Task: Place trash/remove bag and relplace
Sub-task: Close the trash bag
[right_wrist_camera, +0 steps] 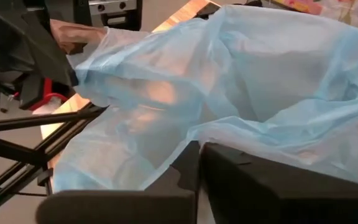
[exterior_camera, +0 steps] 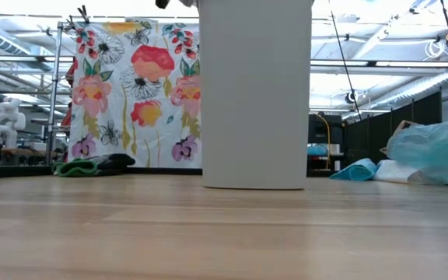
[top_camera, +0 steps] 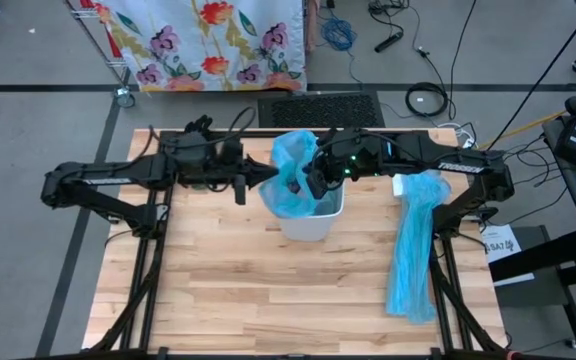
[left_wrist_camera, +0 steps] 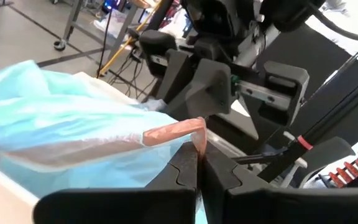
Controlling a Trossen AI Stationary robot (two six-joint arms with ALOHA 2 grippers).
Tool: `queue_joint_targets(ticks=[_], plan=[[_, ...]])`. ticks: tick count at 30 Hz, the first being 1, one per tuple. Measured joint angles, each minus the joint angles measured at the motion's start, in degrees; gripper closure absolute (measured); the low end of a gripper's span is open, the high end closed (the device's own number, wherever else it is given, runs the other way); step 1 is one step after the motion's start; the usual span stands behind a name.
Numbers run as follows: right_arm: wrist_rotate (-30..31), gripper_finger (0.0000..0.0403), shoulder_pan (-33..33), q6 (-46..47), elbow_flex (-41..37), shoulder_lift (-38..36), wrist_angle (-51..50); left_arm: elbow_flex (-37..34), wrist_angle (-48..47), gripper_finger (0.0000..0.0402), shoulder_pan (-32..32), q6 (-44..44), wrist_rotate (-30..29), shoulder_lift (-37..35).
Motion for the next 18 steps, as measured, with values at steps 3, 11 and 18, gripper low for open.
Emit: queue_joint_targets(ticks=[3, 11, 18], plan=[[0.00, 0.0398, 0.02, 0.04, 0.00, 0.00, 0.00, 0.00, 1.76, 0.0378, 0.02, 0.00, 1.54, 0.65], [0.00, 0.0396, 0.02, -0.07, 0.00, 0.00, -0.05, 0.00, 1.71, 0.0309, 0.00, 0.32, 2.11, 0.73], [0.00, 0.0399, 0.02, -0.37, 0.00, 0.00, -0.35, -0.02, 1.88, 0.0301, 0.07, 0.02, 2.11, -1.95]])
